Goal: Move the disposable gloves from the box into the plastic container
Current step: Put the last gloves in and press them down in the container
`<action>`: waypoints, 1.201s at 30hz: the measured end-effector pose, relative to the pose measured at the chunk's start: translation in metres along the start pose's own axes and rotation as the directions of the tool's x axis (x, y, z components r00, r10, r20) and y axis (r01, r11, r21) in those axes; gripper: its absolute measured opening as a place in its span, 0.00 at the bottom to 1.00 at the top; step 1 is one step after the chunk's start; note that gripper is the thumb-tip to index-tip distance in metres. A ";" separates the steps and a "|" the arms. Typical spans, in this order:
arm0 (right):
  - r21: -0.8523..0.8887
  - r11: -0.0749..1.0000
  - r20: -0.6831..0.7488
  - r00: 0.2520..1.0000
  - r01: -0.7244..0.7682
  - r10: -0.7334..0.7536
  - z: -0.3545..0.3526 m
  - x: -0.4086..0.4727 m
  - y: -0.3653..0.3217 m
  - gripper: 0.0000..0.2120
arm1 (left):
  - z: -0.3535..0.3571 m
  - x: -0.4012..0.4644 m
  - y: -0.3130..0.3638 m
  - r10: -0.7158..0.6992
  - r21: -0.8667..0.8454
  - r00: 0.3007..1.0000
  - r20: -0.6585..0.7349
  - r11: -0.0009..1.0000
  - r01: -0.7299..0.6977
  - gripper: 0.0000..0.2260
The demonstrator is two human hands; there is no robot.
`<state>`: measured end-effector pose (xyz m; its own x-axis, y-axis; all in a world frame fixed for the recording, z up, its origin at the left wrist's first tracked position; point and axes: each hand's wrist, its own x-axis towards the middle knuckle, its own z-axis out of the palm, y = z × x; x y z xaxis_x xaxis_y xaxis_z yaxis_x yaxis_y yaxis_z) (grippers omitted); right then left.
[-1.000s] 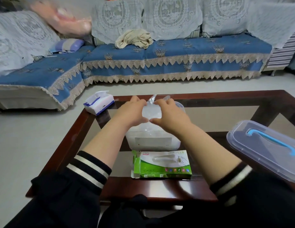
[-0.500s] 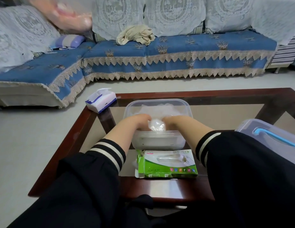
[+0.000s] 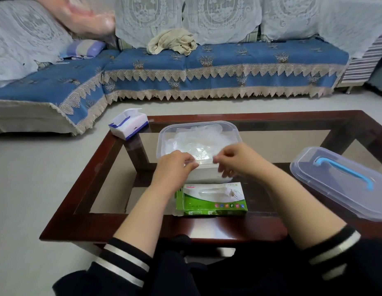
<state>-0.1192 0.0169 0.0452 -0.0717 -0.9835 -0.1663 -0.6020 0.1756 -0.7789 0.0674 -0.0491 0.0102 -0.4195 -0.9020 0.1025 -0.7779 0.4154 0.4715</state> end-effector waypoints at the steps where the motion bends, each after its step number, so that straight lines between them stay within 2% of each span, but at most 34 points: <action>1: -0.022 1.000 0.066 0.998 -0.009 0.011 0.009 -0.007 0.006 0.10 | 0.004 -0.002 0.002 0.006 -0.009 0.999 -0.036 1.000 -0.006 0.09; 2: -0.094 0.996 0.100 0.995 0.001 0.009 0.019 -0.008 0.014 0.09 | 0.007 -0.003 0.004 0.013 -0.010 0.998 -0.068 1.000 -0.014 0.09; 4: -0.260 0.966 0.076 0.997 0.011 0.009 0.039 -0.009 0.032 0.09 | 0.013 -0.006 0.005 0.032 0.018 0.991 -0.127 0.999 -0.030 0.09; 8: -0.338 0.941 0.046 0.999 0.019 -0.004 0.063 -0.002 0.059 0.16 | 0.022 -0.012 0.004 0.096 0.066 0.971 -0.218 0.994 -0.084 0.09; 9: -0.365 0.930 0.039 0.999 0.042 -0.030 0.066 0.000 0.062 0.16 | 0.024 -0.015 0.003 0.156 0.103 0.947 -0.279 0.986 -0.133 0.09; 11: -0.391 0.918 0.010 0.998 0.066 -0.068 0.071 0.005 0.068 0.16 | 0.026 -0.021 0.005 0.318 0.165 0.853 -0.414 0.948 -0.273 0.10; 12: -0.390 0.918 -0.004 0.997 0.066 -0.074 0.072 0.006 0.069 0.15 | 0.027 -0.024 0.008 0.382 0.163 0.807 -0.451 0.924 -0.347 0.09; 13: -0.383 0.922 -0.015 0.997 0.065 -0.077 0.073 0.008 0.071 0.15 | 0.026 -0.029 0.012 0.400 0.120 0.801 -0.446 0.913 -0.390 0.07; 14: -0.373 0.925 -0.027 0.996 0.071 -0.087 0.075 0.009 0.071 0.14 | 0.026 -0.035 0.017 0.363 0.030 0.843 -0.397 0.923 -0.383 0.06; 16: -0.368 0.927 -0.044 0.994 0.074 -0.097 0.077 0.010 0.072 0.13 | 0.033 -0.043 0.020 0.175 -0.133 0.973 -0.147 0.972 -0.195 0.06; 18: -0.383 0.920 -0.057 0.992 0.082 -0.112 0.080 0.011 0.072 0.12 | 0.042 -0.046 0.014 0.046 -0.105 0.992 0.115 0.994 -0.034 0.11; 20: -0.386 0.919 -0.074 0.990 0.081 -0.118 0.083 0.012 0.072 0.10 | 0.047 -0.048 0.006 -0.004 -0.044 0.975 0.221 0.999 0.014 0.16; 24: -0.368 0.925 -0.087 0.988 0.091 -0.131 0.091 0.014 0.070 0.07 | 0.052 -0.046 -0.002 -0.053 0.023 0.972 0.228 0.999 0.049 0.25; 31: -0.300 0.946 -0.149 0.973 0.126 -0.177 0.094 0.009 0.064 0.05 | 0.056 -0.043 -0.006 -0.018 0.090 0.974 0.225 0.996 -0.002 0.24; 36: -0.209 0.965 -0.275 0.937 0.158 -0.213 0.092 0.002 0.060 0.07 | 0.056 -0.042 -0.005 -0.016 0.110 0.973 0.232 0.994 -0.010 0.24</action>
<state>-0.0818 0.0297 -0.0575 -0.1582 -0.9715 0.1764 -0.7588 0.0053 -0.6513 0.0625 -0.0065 -0.0458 -0.5037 -0.8567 -0.1107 -0.8205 0.4344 0.3716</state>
